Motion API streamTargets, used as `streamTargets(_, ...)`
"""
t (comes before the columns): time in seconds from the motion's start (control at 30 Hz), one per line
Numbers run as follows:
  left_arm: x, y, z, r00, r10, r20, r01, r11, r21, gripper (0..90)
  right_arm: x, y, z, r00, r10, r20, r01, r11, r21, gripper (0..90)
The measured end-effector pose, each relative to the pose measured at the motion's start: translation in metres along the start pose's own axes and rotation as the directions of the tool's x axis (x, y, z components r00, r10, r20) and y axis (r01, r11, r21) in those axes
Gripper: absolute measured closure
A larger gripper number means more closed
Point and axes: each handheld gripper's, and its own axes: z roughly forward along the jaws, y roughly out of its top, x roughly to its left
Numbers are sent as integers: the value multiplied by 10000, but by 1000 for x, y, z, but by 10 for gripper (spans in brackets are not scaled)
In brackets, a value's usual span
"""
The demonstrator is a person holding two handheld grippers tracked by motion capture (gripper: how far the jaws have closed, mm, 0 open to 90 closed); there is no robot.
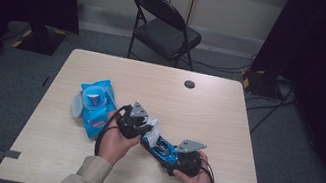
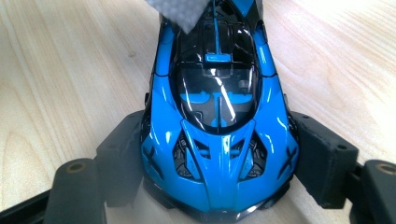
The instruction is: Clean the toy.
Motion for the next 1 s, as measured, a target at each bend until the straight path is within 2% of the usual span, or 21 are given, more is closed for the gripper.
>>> streamTargets(0.17,-20,6,-1,9981,327,522,-323,9994,-86,853,0,0,0,10000,7,7,-7,10000,-16,262)
streamTargets(0.23,-26,4,3,9962,256,827,-251,9997,-69,853,0,0,0,10000,8,8,-8,10000,-16,262)
streamTargets(0.3,-31,1,8,9929,165,1175,-160,9999,-54,853,0,0,0,10000,7,6,-7,10000,-16,262)
streamTargets(0.47,-43,-11,23,9888,200,1479,-250,9992,320,853,0,0,0,10000,1,4,-1,10000,-15,262)
streamTargets(0.57,-50,-21,39,9836,286,1781,-406,9971,640,850,0,0,0,10000,14,4,-14,10000,-6,262)
streamTargets(0.67,-55,-30,51,9835,407,1762,-601,9925,1061,849,0,0,0,10000,-15,8,15,10000,-11,261)
streamTargets(0.7,-55,-34,54,9821,574,1793,-748,9930,918,849,0,0,0,10000,-19,9,19,10000,-11,262)
streamTargets(0.77,-54,-36,56,9821,409,1836,-565,9951,805,849,0,0,0,10000,-22,10,22,10000,-12,262)
streamTargets(0.8,-55,-36,56,9820,485,1825,-634,9950,771,849,0,0,0,10000,-22,9,22,10000,-10,261)
streamTargets(0.83,-56,-35,56,9817,694,1775,-844,9934,782,849,0,0,0,10000,-22,7,22,10000,-8,261)
streamTargets(0.87,-57,-35,56,9819,740,1746,-889,9929,789,849,0,0,0,10000,-28,8,28,10000,-11,261)
streamTargets(1.0,-56,-34,56,9815,741,1766,-904,9922,859,848,0,0,0,10000,-26,3,26,10000,-7,262)
